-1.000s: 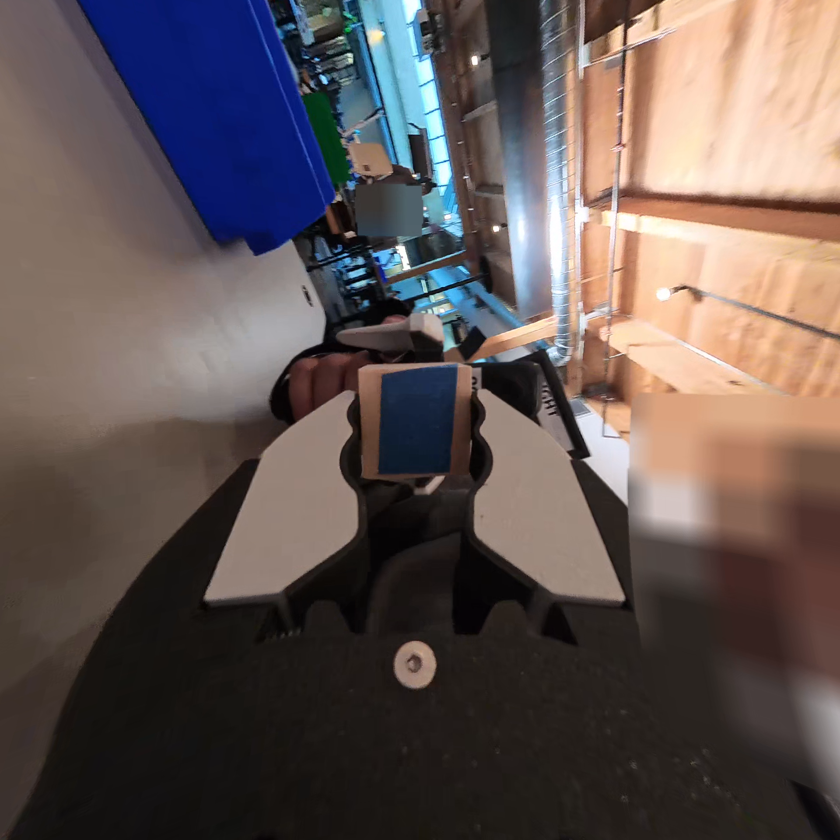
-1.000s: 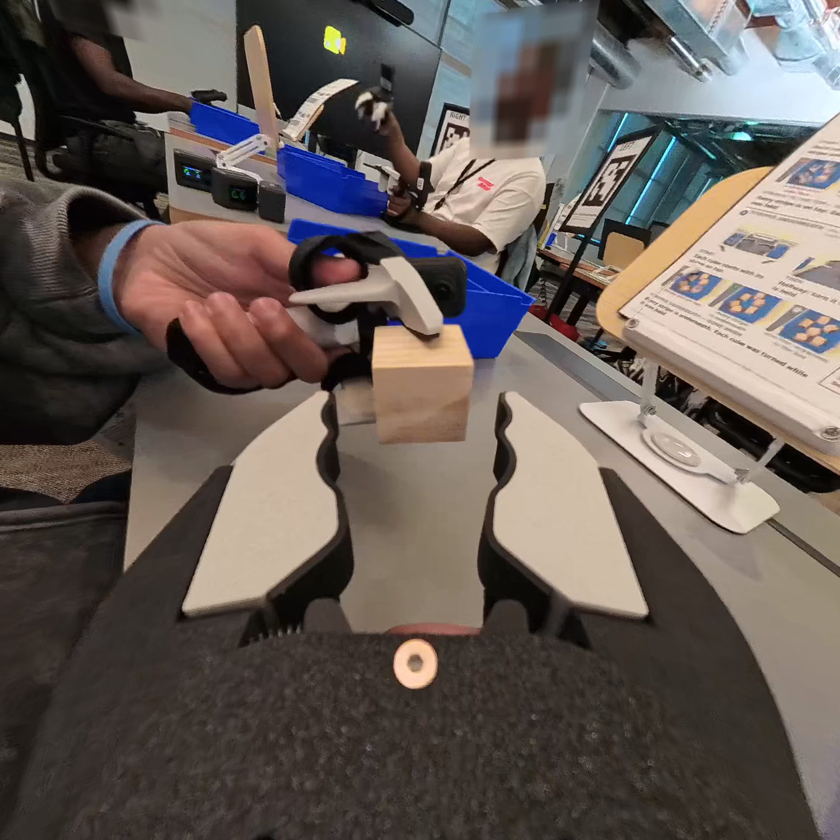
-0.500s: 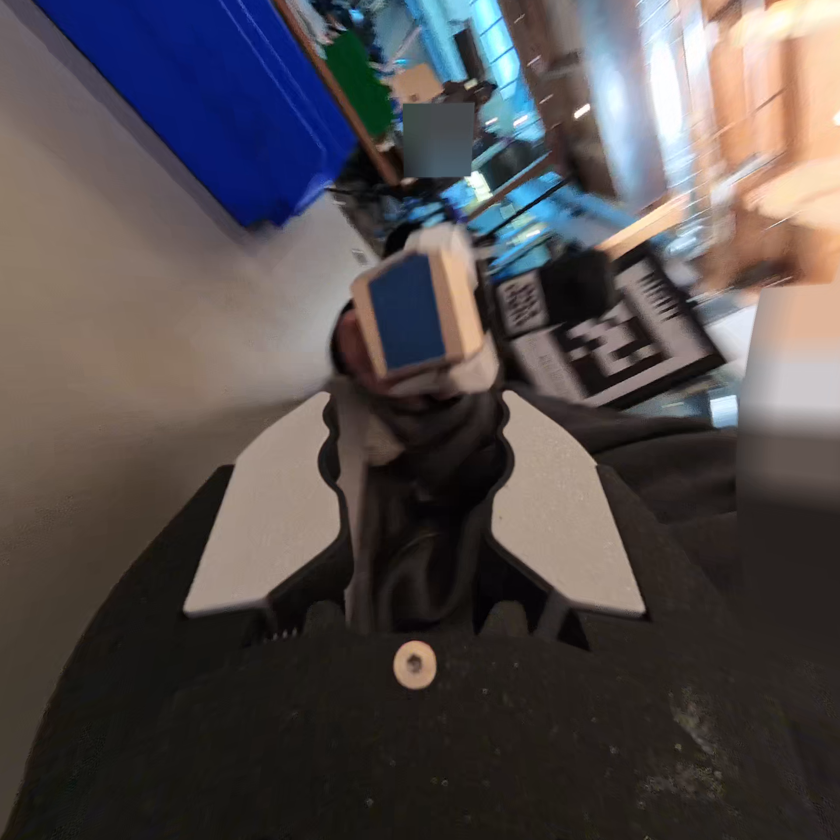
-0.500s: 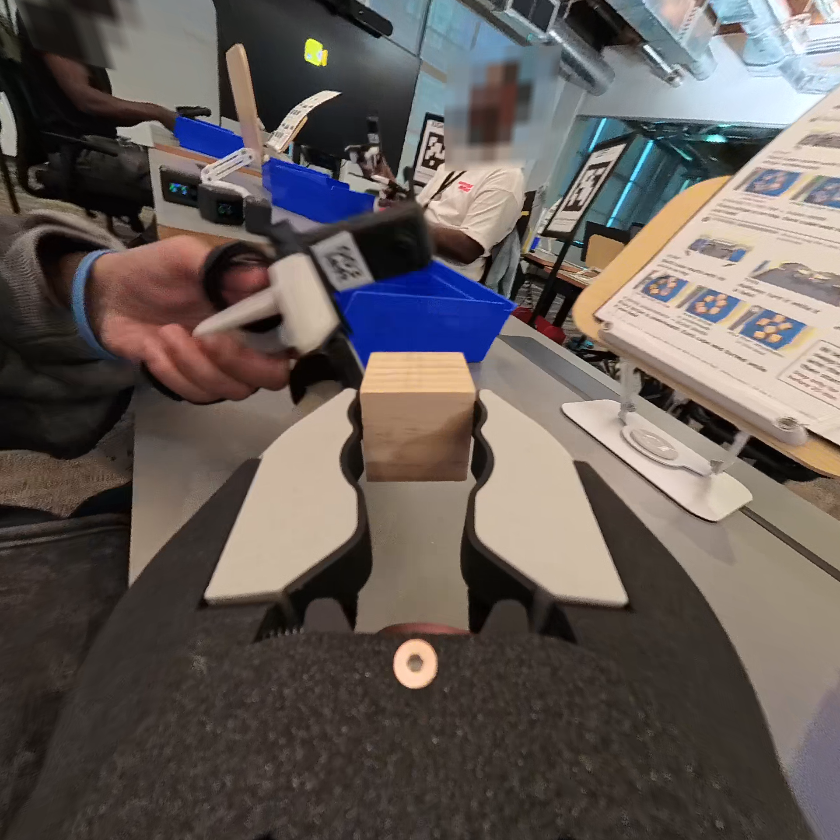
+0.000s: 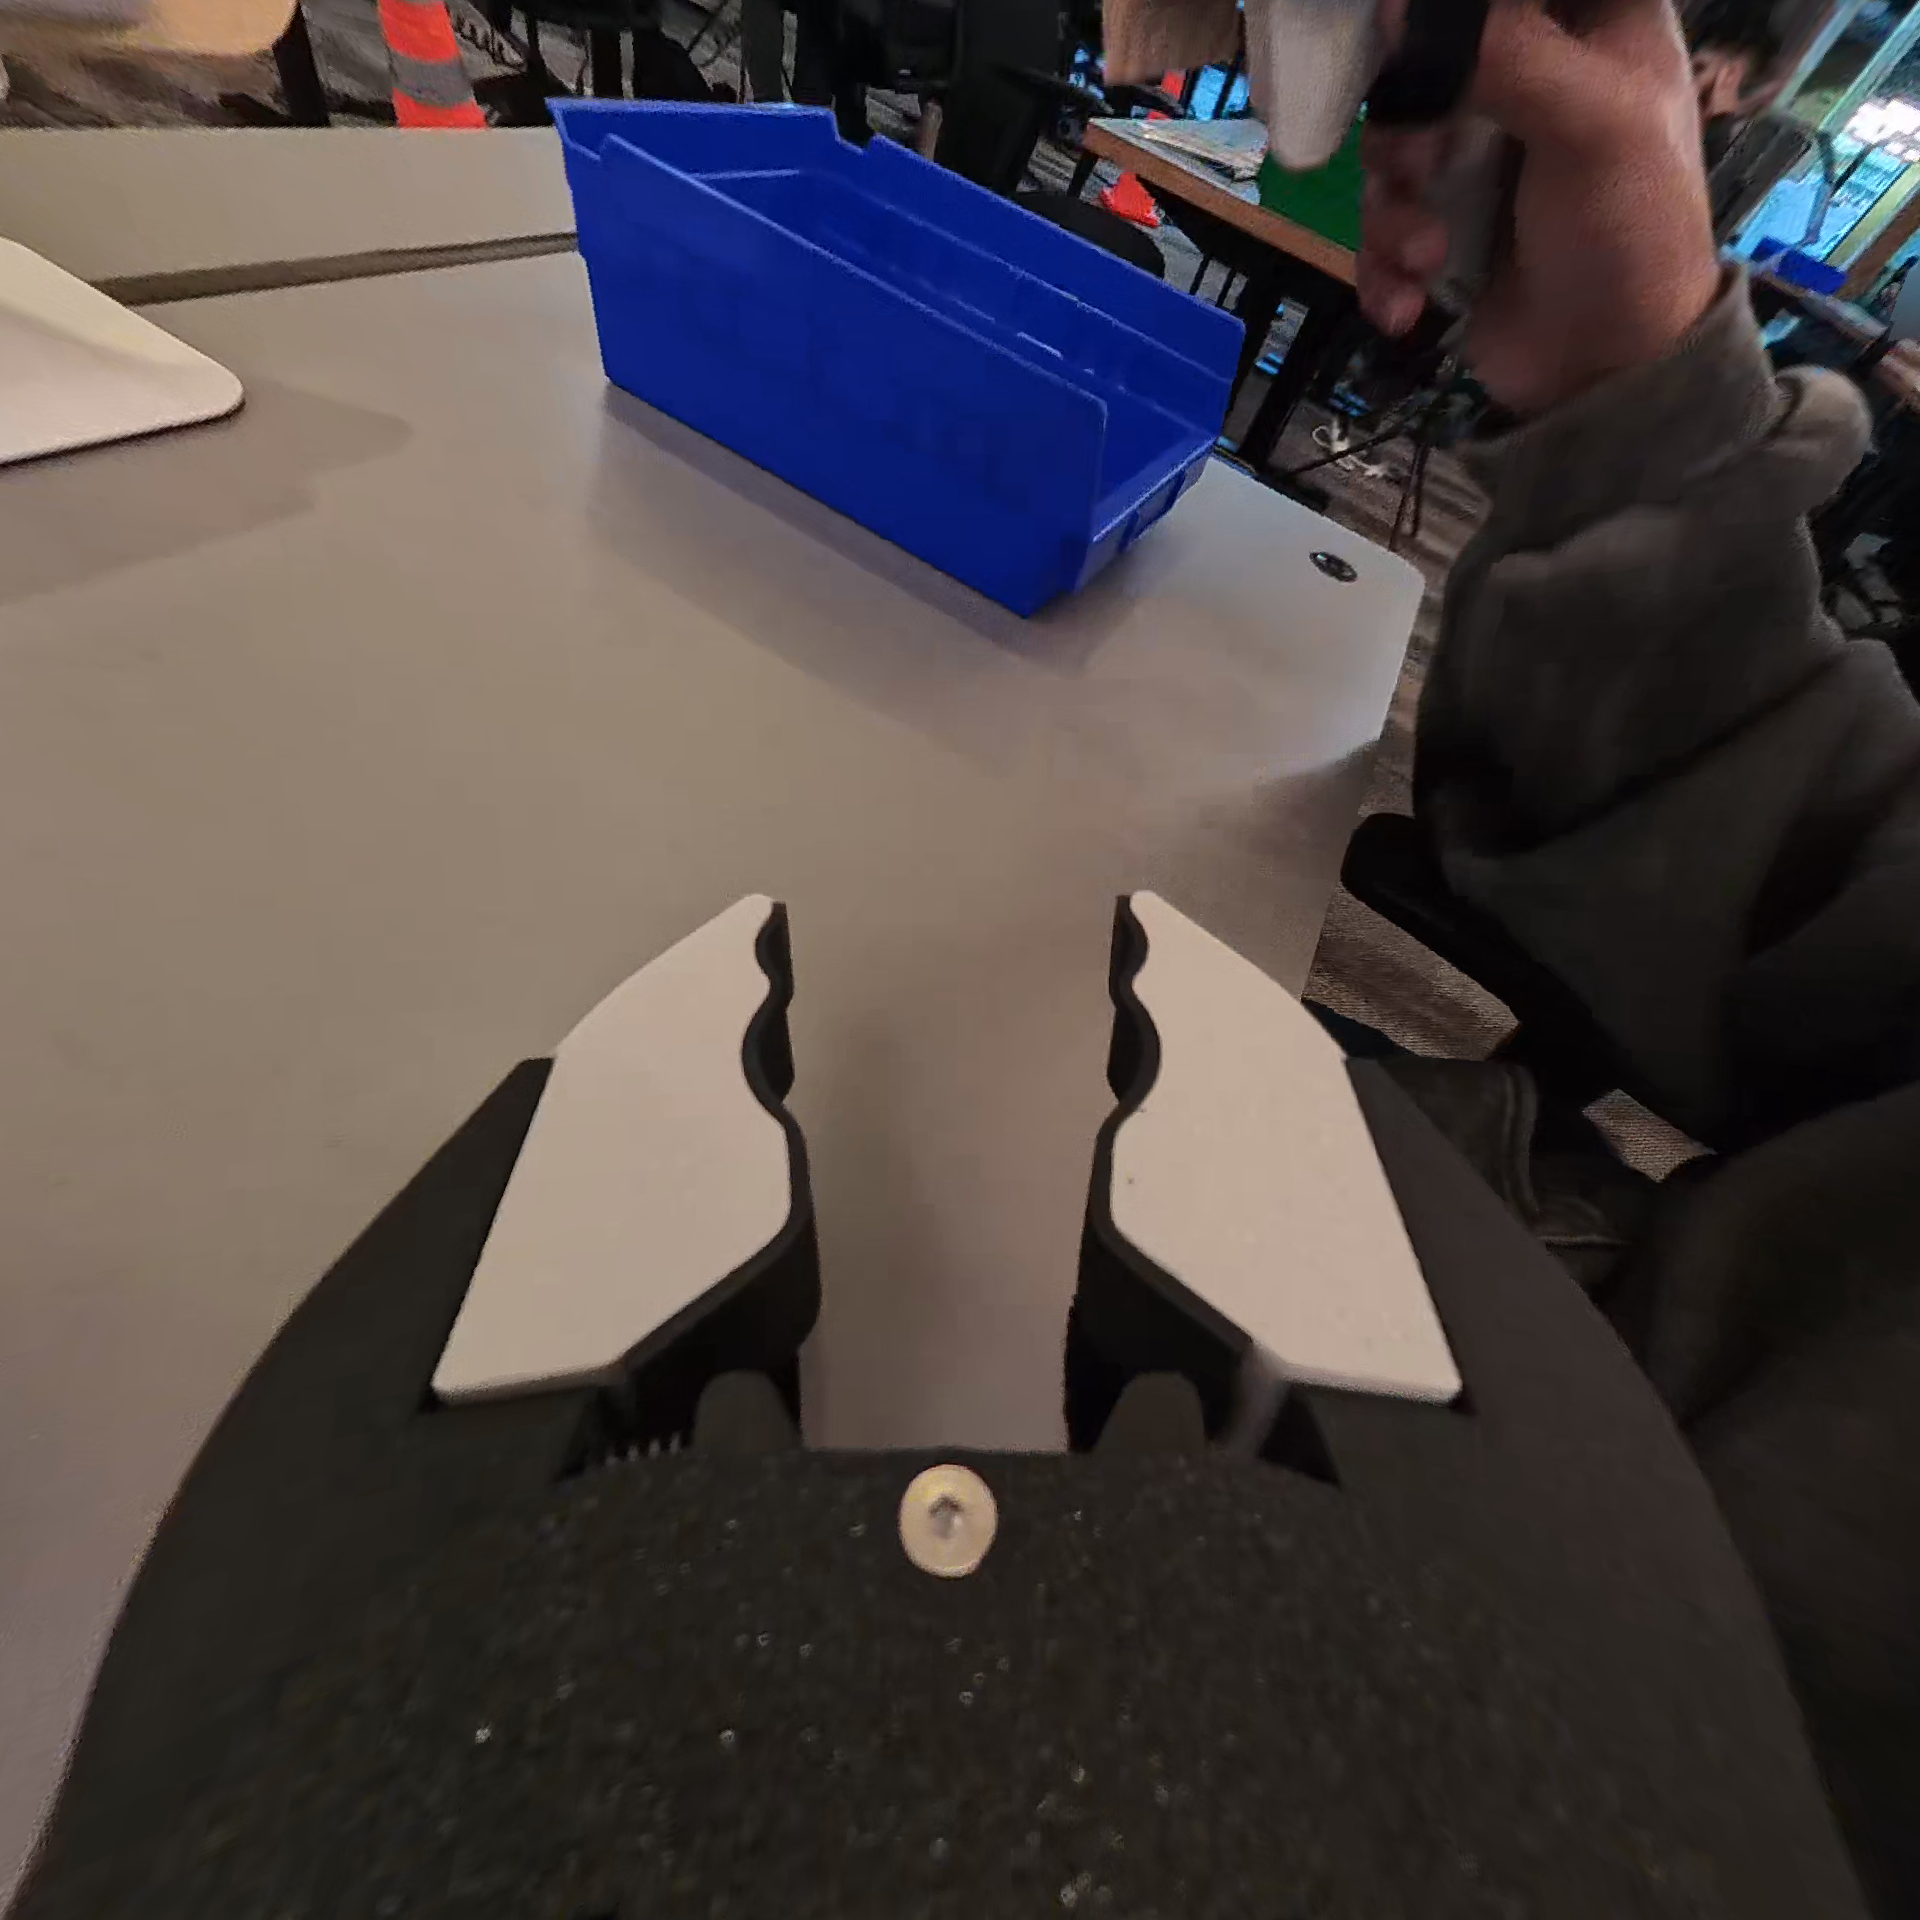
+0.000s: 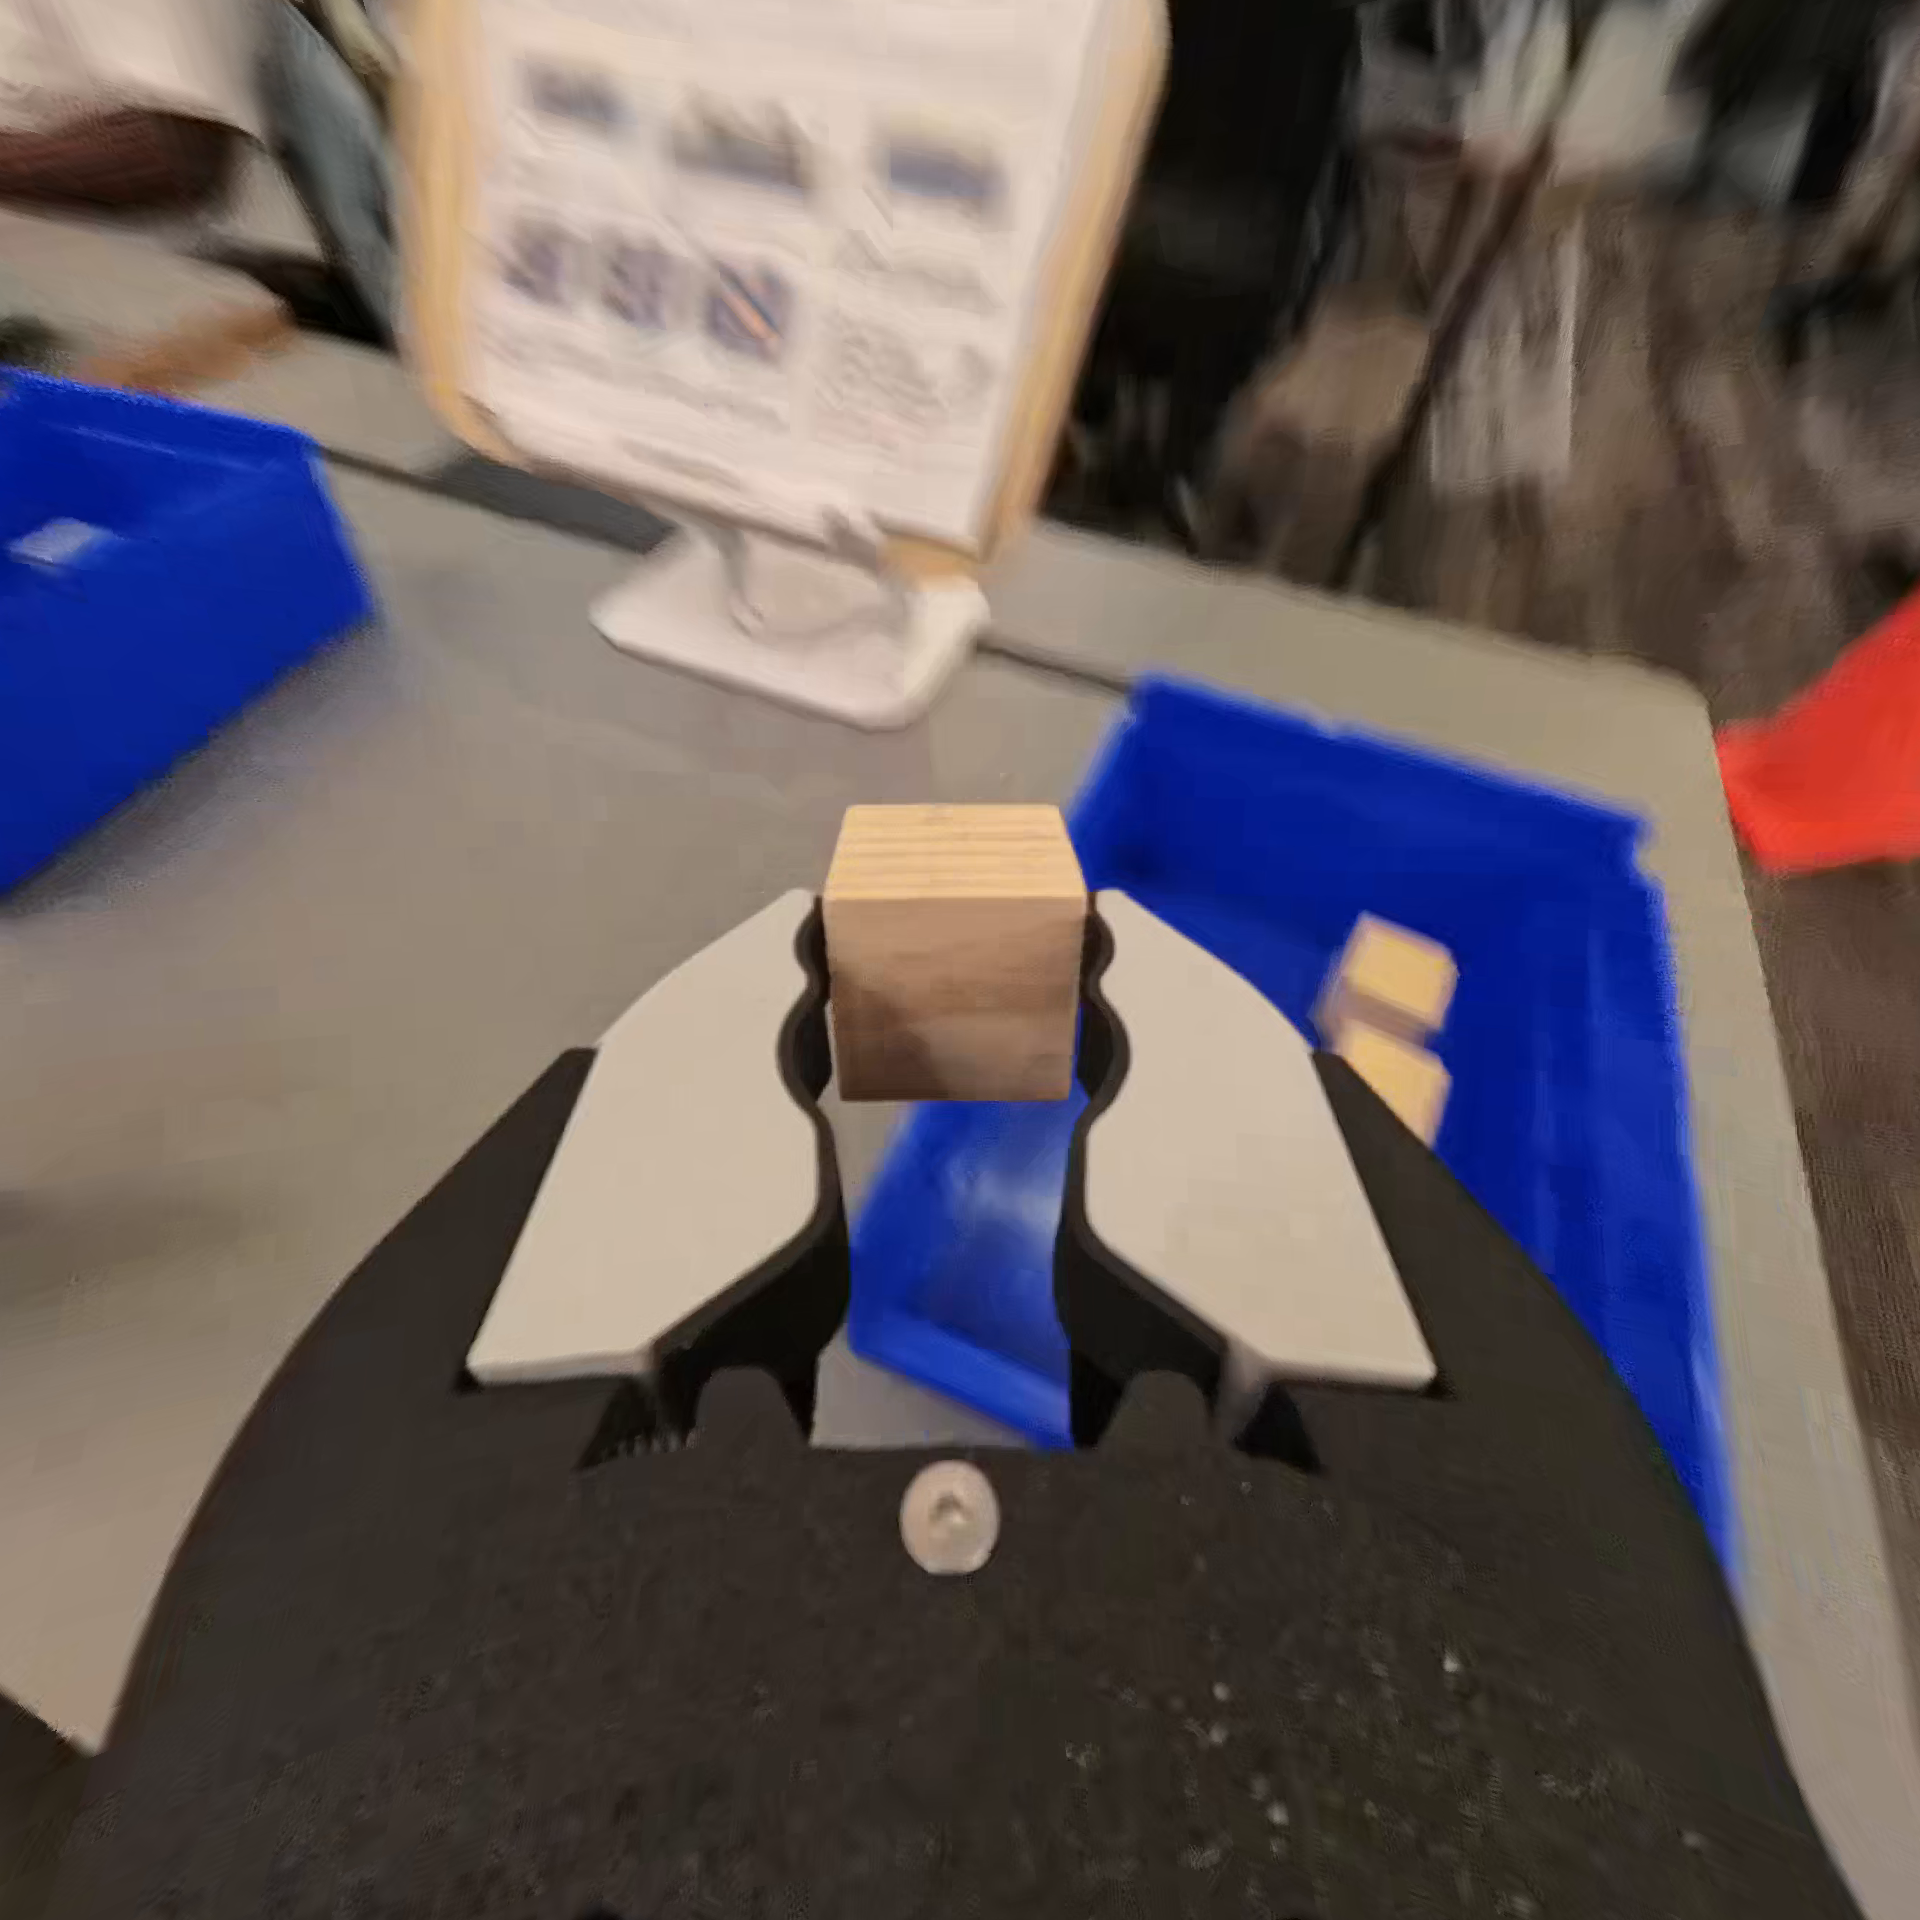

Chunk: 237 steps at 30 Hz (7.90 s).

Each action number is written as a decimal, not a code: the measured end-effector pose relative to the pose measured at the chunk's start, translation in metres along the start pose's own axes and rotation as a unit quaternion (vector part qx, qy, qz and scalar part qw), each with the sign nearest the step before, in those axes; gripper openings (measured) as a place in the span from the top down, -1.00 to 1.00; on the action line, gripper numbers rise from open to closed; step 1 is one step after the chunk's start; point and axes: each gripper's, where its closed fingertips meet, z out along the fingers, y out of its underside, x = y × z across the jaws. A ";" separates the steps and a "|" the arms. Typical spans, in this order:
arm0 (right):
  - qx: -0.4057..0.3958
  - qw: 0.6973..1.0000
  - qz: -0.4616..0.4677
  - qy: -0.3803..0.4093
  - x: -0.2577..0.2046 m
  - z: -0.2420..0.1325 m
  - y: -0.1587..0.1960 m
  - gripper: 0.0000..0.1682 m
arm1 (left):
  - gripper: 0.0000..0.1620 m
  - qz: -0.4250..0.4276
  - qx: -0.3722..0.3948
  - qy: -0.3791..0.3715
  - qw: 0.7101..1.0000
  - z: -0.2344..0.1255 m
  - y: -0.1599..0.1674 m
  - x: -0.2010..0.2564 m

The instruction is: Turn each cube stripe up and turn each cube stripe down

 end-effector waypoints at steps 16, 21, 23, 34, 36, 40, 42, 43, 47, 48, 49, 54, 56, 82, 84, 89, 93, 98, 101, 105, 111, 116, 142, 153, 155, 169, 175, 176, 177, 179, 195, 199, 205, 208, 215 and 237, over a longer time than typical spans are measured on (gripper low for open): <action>-0.508 0.859 0.060 0.017 0.044 0.065 0.184 0.46 | 0.28 0.019 -0.053 -0.001 0.998 0.012 0.021 0.008; -0.494 0.867 0.059 0.016 0.047 0.064 0.180 0.36 | 0.27 0.007 -0.053 0.010 0.999 0.012 0.021 0.009; -0.460 0.886 0.049 0.027 0.054 0.060 0.164 0.19 | 0.27 0.007 -0.052 0.008 0.999 0.012 0.020 0.009; 0.221 0.947 0.015 -0.232 -0.116 -0.004 -0.020 0.27 | 0.27 0.011 -0.035 -0.034 0.999 0.004 0.012 -0.006; 0.235 0.938 -0.004 -0.256 -0.154 0.004 0.001 0.26 | 0.27 0.013 -0.029 -0.044 0.999 0.003 0.010 -0.009; 0.246 0.925 -0.024 -0.290 -0.202 0.017 0.043 0.24 | 0.27 0.008 -0.032 -0.059 0.998 0.002 0.013 -0.016; 0.225 0.925 -0.030 -0.305 -0.211 0.023 0.054 0.24 | 0.28 0.005 -0.033 -0.061 0.998 0.002 0.014 -0.018; 0.210 0.927 -0.032 -0.310 -0.213 0.025 0.058 0.24 | 0.28 0.006 -0.037 -0.061 0.997 0.002 0.015 -0.018; 0.210 0.928 -0.037 -0.306 -0.209 0.024 0.062 0.27 | 0.27 0.017 -0.045 -0.069 0.996 0.003 0.017 -0.019; 0.210 0.929 -0.041 -0.301 -0.208 0.025 0.063 0.28 | 0.27 0.016 -0.045 -0.069 0.996 0.003 0.017 -0.019; 0.210 0.931 -0.043 -0.297 -0.207 0.025 0.064 0.28 | 0.27 0.013 -0.046 -0.066 0.997 0.003 0.016 -0.018; 0.201 0.930 -0.039 -0.305 -0.209 0.026 0.068 0.32 | 0.33 0.021 -0.022 -0.173 0.985 -0.055 -0.035 -0.061; 0.202 0.930 -0.044 -0.304 -0.209 0.026 0.069 0.33 | 0.32 -0.015 -0.016 -0.230 0.973 -0.101 -0.062 -0.093; 0.187 0.928 -0.024 -0.321 -0.199 0.027 0.070 0.35 | 0.31 -0.325 -0.303 -0.457 0.770 -0.183 0.030 -0.420; 0.186 0.928 -0.031 -0.320 -0.200 0.028 0.071 0.35 | 0.47 -0.320 -0.317 -0.465 0.762 -0.183 0.035 -0.418; 0.182 0.928 -0.036 -0.323 -0.203 0.028 0.073 0.35 | 0.47 -0.331 -0.316 -0.439 0.774 -0.176 0.033 -0.403; 0.188 0.928 -0.032 -0.321 -0.201 0.026 0.070 0.36 | 0.47 -0.305 -0.266 -0.426 0.809 -0.183 -0.008 -0.378; 0.190 0.928 -0.019 -0.321 -0.197 0.026 0.068 0.37 | 0.47 -0.237 -0.158 -0.359 0.889 -0.170 -0.093 -0.296; 0.191 0.929 -0.021 -0.316 -0.196 0.026 0.068 0.37 | 0.47 -0.204 -0.117 -0.282 0.930 -0.147 -0.120 -0.228; 0.189 0.931 -0.026 -0.311 -0.196 0.027 0.070 0.38 | 0.47 -0.160 -0.120 -0.235 0.951 -0.108 -0.108 -0.164; 0.183 0.934 -0.047 -0.304 -0.198 0.030 0.073 0.38 | 0.47 -0.155 -0.138 -0.198 0.958 -0.052 -0.072 -0.133; 0.174 0.934 -0.030 -0.312 -0.197 0.032 0.073 0.38 | 0.47 -0.199 -0.081 -0.084 0.973 -0.017 -0.083 -0.111; 0.197 0.920 -0.177 -0.289 -0.230 0.044 0.000 0.22 | 0.48 -0.436 0.025 0.326 0.838 0.031 -0.103 -0.024; 0.211 0.901 -0.185 -0.330 -0.235 0.034 -0.004 0.45 | 0.33 -0.441 0.006 0.349 0.827 0.030 -0.097 -0.009; 0.216 0.900 -0.180 -0.334 -0.228 0.024 -0.011 0.45 | 0.17 -0.405 -0.002 0.307 0.861 0.024 -0.088 -0.010; 0.091 0.956 -0.190 -0.202 -0.108 0.000 -0.033 0.45 | 0.20 -0.182 0.019 0.210 0.960 -0.015 0.004 0.038; -0.103 0.958 -0.255 -0.085 0.001 0.031 -0.004 0.45 | 0.23 -0.091 -0.001 0.156 0.983 -0.013 0.012 0.041; -0.139 0.952 -0.264 -0.070 0.020 0.046 0.005 0.45 | 0.23 -0.096 0.003 0.169 0.981 -0.015 0.009 0.045; -0.177 0.946 -0.264 -0.065 0.036 0.061 0.017 0.45 | 0.23 -0.100 0.003 0.179 0.979 -0.016 0.007 0.048; -0.274 0.929 -0.236 -0.079 0.060 0.086 0.052 0.45 | 0.23 -0.105 0.002 0.182 0.978 -0.016 0.007 0.048; -0.498 0.848 -0.163 -0.087 0.092 0.110 0.169 0.46 | 0.22 -0.132 -0.014 0.196 0.972 -0.012 0.013 0.048; -0.423 0.890 -0.145 -0.087 0.087 0.103 0.132 0.22 | 0.22 -0.134 -0.013 0.195 0.972 -0.012 0.013 0.049; -0.047 0.981 -0.086 -0.169 -0.018 0.059 0.008 0.30 | 0.23 -0.122 -0.005 0.150 0.981 -0.012 0.012 0.032; 0.104 0.928 0.031 -0.356 -0.132 0.020 0.001 0.45 | 0.24 -0.115 -0.002 0.109 0.987 -0.011 0.013 0.017; 0.122 0.928 0.015 -0.351 -0.229 0.026 0.075 0.34 | 0.22 -0.060 -0.035 0.007 0.998 -0.010 0.029 -0.011; 0.079 0.922 0.034 -0.378 -0.229 0.022 0.088 0.41 | 0.18 -0.285 -0.260 -0.409 0.827 -0.133 -0.016 -0.346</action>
